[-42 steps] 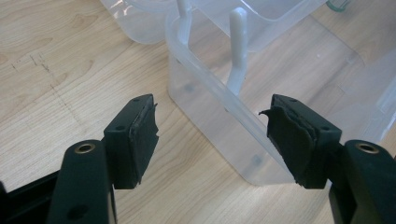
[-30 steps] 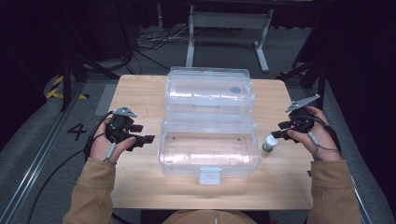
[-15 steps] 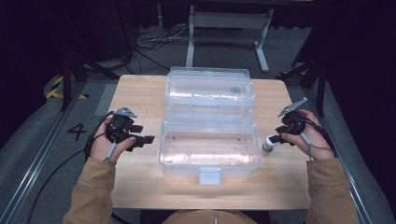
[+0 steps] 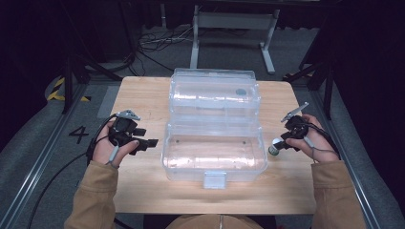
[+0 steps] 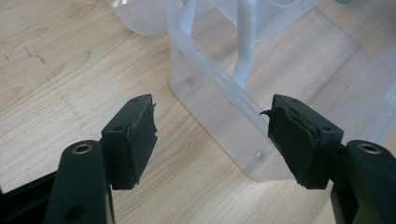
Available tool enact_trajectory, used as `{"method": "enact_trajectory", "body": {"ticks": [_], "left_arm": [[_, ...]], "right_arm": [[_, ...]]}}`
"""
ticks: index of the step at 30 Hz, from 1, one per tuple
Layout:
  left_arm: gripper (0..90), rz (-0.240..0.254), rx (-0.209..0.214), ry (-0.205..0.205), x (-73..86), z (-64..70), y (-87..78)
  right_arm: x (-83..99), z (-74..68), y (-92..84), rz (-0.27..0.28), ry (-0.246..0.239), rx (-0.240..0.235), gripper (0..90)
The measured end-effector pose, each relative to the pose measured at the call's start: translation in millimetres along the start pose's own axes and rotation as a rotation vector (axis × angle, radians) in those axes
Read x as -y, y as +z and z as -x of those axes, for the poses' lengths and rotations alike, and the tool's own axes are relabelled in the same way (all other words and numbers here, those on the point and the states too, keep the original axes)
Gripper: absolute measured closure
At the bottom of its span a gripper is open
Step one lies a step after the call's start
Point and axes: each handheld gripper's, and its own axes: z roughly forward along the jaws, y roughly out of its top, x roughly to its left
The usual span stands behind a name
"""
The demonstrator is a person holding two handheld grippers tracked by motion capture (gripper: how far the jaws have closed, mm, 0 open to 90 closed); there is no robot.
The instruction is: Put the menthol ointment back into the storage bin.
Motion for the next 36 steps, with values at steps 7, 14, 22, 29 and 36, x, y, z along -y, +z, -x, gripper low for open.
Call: {"method": "enact_trajectory", "body": {"ticks": [7,14,22,29,36], "left_arm": [[32.3,-0.003,0.001,-0.009,0.5,-0.6,-0.3],[32.4,0.001,0.001,-0.008,0.7,-1.1,-0.3],[32.4,0.002,0.000,-0.012,0.8,-1.1,-0.2],[32.3,-0.002,-0.005,-0.011,0.9,-1.5,0.3],[32.3,-0.007,-0.002,-0.013,1.1,-1.7,0.6]], "right_arm": [[0.2,1.5,7.5,-0.025,0.001,0.003,42.4],[-0.9,1.5,15.1,-0.054,-0.008,0.004,42.5],[-1.2,1.8,20.5,-0.072,-0.008,0.010,43.1],[-1.4,2.3,24.2,-0.083,-0.011,0.014,47.1],[-2.7,1.0,23.8,-0.090,-0.025,0.017,50.3]]}}
